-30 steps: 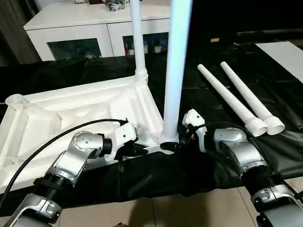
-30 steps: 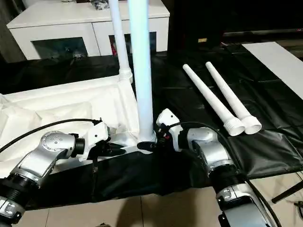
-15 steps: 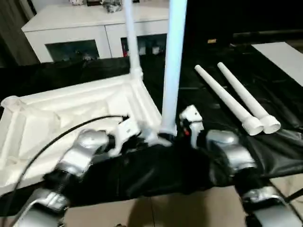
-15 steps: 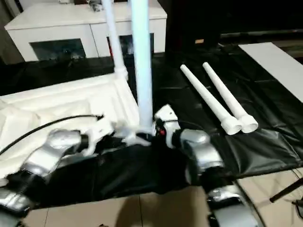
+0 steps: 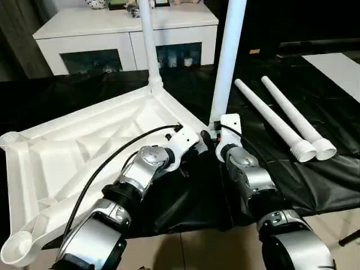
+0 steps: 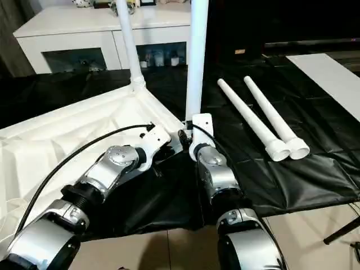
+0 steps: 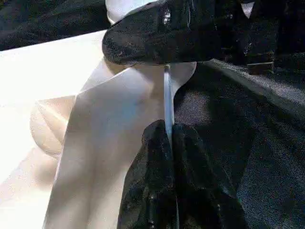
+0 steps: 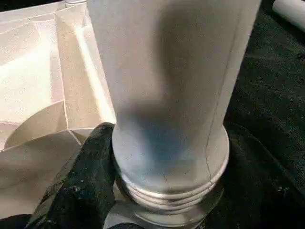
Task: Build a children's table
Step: Rotate leg to tighten, then rotate table base
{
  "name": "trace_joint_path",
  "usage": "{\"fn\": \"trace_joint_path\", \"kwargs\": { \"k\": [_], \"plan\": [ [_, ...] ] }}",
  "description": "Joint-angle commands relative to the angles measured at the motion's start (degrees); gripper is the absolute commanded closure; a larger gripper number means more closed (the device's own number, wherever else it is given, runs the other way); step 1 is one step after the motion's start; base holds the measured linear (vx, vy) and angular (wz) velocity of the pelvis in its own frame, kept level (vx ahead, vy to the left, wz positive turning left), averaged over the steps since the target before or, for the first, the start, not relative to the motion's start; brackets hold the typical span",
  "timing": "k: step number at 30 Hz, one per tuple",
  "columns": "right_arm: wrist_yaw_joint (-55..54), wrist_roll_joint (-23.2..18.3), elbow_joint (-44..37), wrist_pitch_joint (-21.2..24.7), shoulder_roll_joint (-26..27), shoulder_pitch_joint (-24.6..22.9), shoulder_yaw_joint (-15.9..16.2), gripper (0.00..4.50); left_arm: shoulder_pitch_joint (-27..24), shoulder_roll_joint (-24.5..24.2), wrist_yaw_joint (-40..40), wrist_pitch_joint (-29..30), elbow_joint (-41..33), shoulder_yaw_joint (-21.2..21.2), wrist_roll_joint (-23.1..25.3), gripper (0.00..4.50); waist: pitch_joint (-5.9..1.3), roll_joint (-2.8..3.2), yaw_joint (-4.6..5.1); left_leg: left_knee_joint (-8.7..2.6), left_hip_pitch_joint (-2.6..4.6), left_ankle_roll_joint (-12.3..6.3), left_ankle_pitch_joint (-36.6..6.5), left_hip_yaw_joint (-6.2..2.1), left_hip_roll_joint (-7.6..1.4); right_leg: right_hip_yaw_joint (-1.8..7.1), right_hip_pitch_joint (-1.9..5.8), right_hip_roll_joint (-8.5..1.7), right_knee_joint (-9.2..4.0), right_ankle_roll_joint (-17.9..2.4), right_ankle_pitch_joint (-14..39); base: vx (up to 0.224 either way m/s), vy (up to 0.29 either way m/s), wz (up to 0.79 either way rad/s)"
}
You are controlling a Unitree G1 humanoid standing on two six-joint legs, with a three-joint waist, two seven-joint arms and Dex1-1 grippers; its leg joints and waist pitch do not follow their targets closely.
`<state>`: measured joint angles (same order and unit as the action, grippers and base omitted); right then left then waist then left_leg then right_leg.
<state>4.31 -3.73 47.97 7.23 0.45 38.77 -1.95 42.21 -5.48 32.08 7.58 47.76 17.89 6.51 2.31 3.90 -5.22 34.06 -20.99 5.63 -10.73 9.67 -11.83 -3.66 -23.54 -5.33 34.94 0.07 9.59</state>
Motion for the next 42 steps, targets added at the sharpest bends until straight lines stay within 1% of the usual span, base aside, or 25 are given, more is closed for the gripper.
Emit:
{"fn": "trace_joint_path", "kwargs": {
  "k": [1, 4, 5, 6, 7, 9, 11, 12, 13, 14, 17, 18, 19, 22, 24, 28, 29, 30, 31, 33, 36, 37, 39, 40, 42],
  "plan": [
    [2.3, -2.5, 0.7, 0.8, 0.8, -2.1, -1.6, 1.07, 0.4, -1.4, -4.5, -2.1, 1.2, -2.4, -0.1, 4.50, -3.49, -0.71, 0.15, -4.41, 0.19, -1.58, -15.1, 0.08, -0.17, 1.70, 2.74, -2.37, -5.08, -9.6, 17.7, 0.000, 0.000, 0.00],
    [1.7, -2.1, 0.2, -0.1, 0.6, -2.2, -1.4, 0.97, 0.6, -1.4, -3.9, -3.7, 2.1, -2.3, 0.1, 4.50, -3.38, -0.76, 0.41, -4.68, -0.13, -1.65, -15.6, -0.08, -0.09, 1.52, 2.95, -2.38, -5.27, -8.6, 20.2, 0.000, 0.000, 0.00],
    [0.5, -1.1, -1.7, -0.6, -0.1, -2.7, -0.6, 0.69, 1.0, -1.3, -3.8, -6.0, 3.3, -2.5, -0.1, 4.50, -3.39, -1.02, 0.54, -4.69, -0.26, -1.63, -15.3, -0.11, -0.09, 1.50, 3.05, -2.42, -5.28, -8.4, 20.5, 0.000, 0.000, 0.00],
    [0.5, -1.1, -1.7, -0.6, -0.1, -2.7, -0.6, 0.69, 1.0, -1.3, -3.8, -6.0, 3.3, -2.5, -0.1, 4.50, -3.36, -0.86, 0.31, -4.66, 0.05, -1.53, -15.4, -0.01, -0.07, 1.54, 2.71, -2.43, -5.61, -7.8, 22.1, 0.000, 0.000, 0.00],
    [0.2, -0.4, -3.0, -0.8, -0.6, -3.1, 0.0, 0.69, 1.1, -1.2, -4.0, -6.9, 3.4, -2.6, -0.1, 4.50, -3.40, -1.22, 0.24, -4.56, 0.15, -1.62, -14.8, 0.02, -0.09, 1.70, 2.68, -2.50, -5.56, -7.8, 22.0, 0.000, 0.000, 0.00],
    [1.0, 0.5, -7.6, -0.4, -1.9, -4.9, 0.9, 0.69, 1.7, -0.8, -6.4, -10.9, 4.1, -3.9, -0.3, 4.50, -3.50, -1.45, 0.14, -4.47, -0.14, -2.04, -12.9, 0.09, -0.14, 1.74, 2.79, -2.33, -5.33, -8.1, 19.1, 0.000, 0.000, 0.00],
    [1.4, 0.7, -8.9, -0.2, -2.2, -5.5, 0.9, 0.69, 2.1, -0.7, -7.5, -12.4, 4.3, -4.6, -0.4, 4.50, -3.69, -1.24, -0.07, -4.34, -0.20, -2.37, -11.7, 0.12, -0.11, 1.78, 2.81, -2.35, -5.05, -8.0, 17.4, 0.000, 0.000, 0.00],
    [2.9, 0.6, -11.2, 1.0, -2.5, -6.7, 1.0, 0.69, 2.4, -0.7, -4.9, -13.7, 3.3, -6.3, -2.7, 4.50, -3.69, -1.32, -0.02, -4.32, -0.40, -2.59, -11.2, 0.11, -0.05, 1.73, 2.95, -2.31, -4.98, -8.1, 16.7, 0.000, 0.000, 0.00],
    [2.9, 0.6, -11.2, 1.0, -2.5, -6.7, 1.0, 0.62, 2.4, -0.7, -4.9, -13.7, 3.3, -6.3, -2.7, 4.05, -3.86, -1.17, -0.16, -4.20, -0.39, -2.85, -10.1, 0.12, -0.13, 1.77, 2.93, -2.33, -4.77, -8.6, 14.9, 0.000, 0.000, 0.00],
    [3.3, 0.4, -11.9, 1.4, -2.5, -7.1, 1.0, 0.62, 2.6, -0.9, -4.3, -13.8, 2.7, -7.0, -3.5, 3.93, -3.97, -1.17, -0.14, -4.11, -0.41, -2.93, -9.4, 0.12, -0.16, 1.77, 2.92, -2.32, -4.56, -9.0, 13.5, 0.000, 0.000, 0.00],
    [4.1, 0.3, -14.5, 2.3, -2.8, -8.9, 1.7, 0.62, 1.8, -2.4, -2.1, -12.1, -3.6, -10.5, -7.3, 3.93, -4.74, -0.50, -0.28, -3.45, -0.55, -3.69, -4.9, -0.04, -0.45, 1.69, 3.07, -2.36, -3.16, -12.4, 3.5, 0.000, 0.000, 0.00],
    [5.7, 0.0, -15.7, 2.4, -2.8, -9.6, 2.7, 0.62, 0.7, -4.6, -1.8, -9.4, -9.3, -12.8, -9.0, 3.58, -4.73, -0.73, -0.13, -3.12, -1.18, -5.12, -2.3, -0.01, -0.31, 1.48, 3.18, -2.06, -2.31, -14.1, -3.1, 0.000, 0.000, 0.00],
    [6.3, -0.2, -16.4, 2.6, -2.8, -9.9, 3.1, 0.62, 0.4, -5.3, -1.6, -8.8, -10.7, -13.3, -9.4, 3.49, -4.75, -0.75, -0.02, -3.01, -1.19, -5.78, -2.3, 0.06, -0.20, 1.44, 3.10, -2.01, -2.33, -14.3, -4.0, 0.000, 0.000, 0.00],
    [7.6, -0.4, -17.9, 2.9, -2.6, -10.5, 4.0, 0.62, -0.7, -7.1, -1.1, -7.5, -13.9, -14.7, -10.5, 3.37, -4.31, -0.52, 0.06, -3.15, -0.67, -6.44, -5.7, 0.40, -0.26, 1.53, 2.71, -1.95, -2.88, -14.7, -0.2, 0.000, 0.000, 0.00],
    [9.8, -0.7, -19.5, 3.8, -2.2, -11.3, 5.2, 0.62, -2.8, -11.6, -1.4, -4.8, -18.4, -17.8, -10.8, 3.10, -4.04, -0.59, 0.23, -3.58, -0.87, -5.40, -7.6, 0.26, -0.43, 1.51, 2.93, -2.00, -2.90, -13.7, 2.9, 0.000, 0.000, 0.00],
    [11.9, -0.2, -20.8, 4.3, -2.2, -12.1, 7.0, 0.62, -6.3, -18.5, -4.5, -2.5, -22.4, -21.4, -8.1, 3.08, -3.79, -0.10, 0.72, -4.07, -0.38, -2.55, -11.2, 0.14, -0.60, 1.60, 2.43, -1.82, -3.35, -11.6, 7.7, 0.000, 0.000, 0.00],
    [12.8, 0.2, -21.2, 4.6, -2.3, -12.6, 8.0, 0.62, -9.7, -24.6, -9.6, -0.1, -24.4, -26.1, -5.0, 3.08, -3.85, -0.78, 0.60, -4.13, -0.19, -1.67, -11.8, 0.13, -0.75, 1.68, 2.41, -1.87, -3.24, -11.3, 8.5, 0.000, 0.000, 0.00],
    [13.0, 0.2, -21.3, 4.8, -2.3, -12.7, 8.1, 0.62, -10.9, -26.6, -11.5, 0.5, -24.7, -27.9, -3.9, 3.08, -3.61, -0.37, 0.94, -4.37, -0.56, -1.22, -12.0, 0.02, -0.60, 1.65, 2.44, -1.73, -3.17, -10.4, 9.2, 0.000, 0.000, 0.00],
    [13.3, 0.2, -21.3, 5.0, -2.3, -12.7, 8.4, 0.62, -12.6, -29.2, -14.2, 1.1, -24.4, -30.8, -2.9, 3.08, -3.57, -0.12, 0.94, -4.46, -0.46, -0.83, -12.6, -0.12, -0.57, 1.60, 2.37, -1.79, -3.23, -9.9, 10.0, 0.000, 0.000, 0.00],
    [13.4, 0.3, -21.3, 5.1, -2.3, -12.7, 8.4, 0.62, -13.1, -29.8, -14.8, 1.3, -24.4, -31.6, -2.7, 3.08, -3.49, -0.23, 0.96, -4.50, 0.34, 0.12, -14.1, 0.00, -0.65, 1.75, 1.74, -1.57, -3.64, -9.9, 10.9, 0.000, 0.000, 0.00],
    [14.5, 0.5, -21.1, 5.5, -2.3, -12.7, 9.2, 0.62, -17.7, -35.7, -19.6, 2.6, -22.1, -36.9, -0.7, 3.08, -3.51, -0.32, 0.29, -4.62, 0.19, 0.69, -15.1, -0.06, -0.67, 1.87, 1.70, -1.65, -3.28, -9.8, 10.1, 0.000, 0.000, 0.00],
    [14.9, 0.6, -21.0, 5.9, -2.3, -12.7, 9.5, 0.62, -20.9, -39.0, -21.8, 4.7, -20.4, -40.0, -0.4, 3.08, -3.48, -0.93, 0.38, -4.62, 0.12, 0.59, -15.1, -0.02, -0.66, 1.92, 1.70, -1.65, -3.36, -9.5, 9.9, 0.000, 0.000, 0.00],
    [15.1, 0.8, -21.0, 6.1, -2.4, -12.7, 9.7, 0.62, -23.2, -41.0, -22.8, 6.5, -19.5, -41.8, -0.4, 3.08, -3.41, -0.89, 0.86, -4.94, -0.70, 0.70, -14.3, -0.42, -0.33, 1.81, 2.29, -1.69, -2.95, -8.4, 10.0, 0.000, 0.000, 0.00],
    [15.2, 1.0, -20.8, 6.4, -2.4, -12.7, 10.0, 0.62, -25.2, -42.4, -22.6, 8.3, -18.6, -42.5, -0.5, 3.08, -3.49, -0.71, 0.62, -4.76, 0.48, 1.15, -15.5, -0.26, -0.70, 1.93, 1.19, -1.64, -3.33, -8.9, 9.9, 0.000, 0.000, 0.00],
    [15.1, 1.2, -20.4, 6.6, -2.4, -12.5, 10.4, 0.62, -28.3, -42.9, -20.9, 12.0, -19.2, -43.2, -0.8, 3.08, -3.29, -0.81, 0.41, -5.00, 0.58, 1.73, -17.7, -0.27, -0.75, 1.97, 1.13, -1.64, -3.46, -9.5, 10.9, 0.000, 0.000, 0.00]
  ]
}}
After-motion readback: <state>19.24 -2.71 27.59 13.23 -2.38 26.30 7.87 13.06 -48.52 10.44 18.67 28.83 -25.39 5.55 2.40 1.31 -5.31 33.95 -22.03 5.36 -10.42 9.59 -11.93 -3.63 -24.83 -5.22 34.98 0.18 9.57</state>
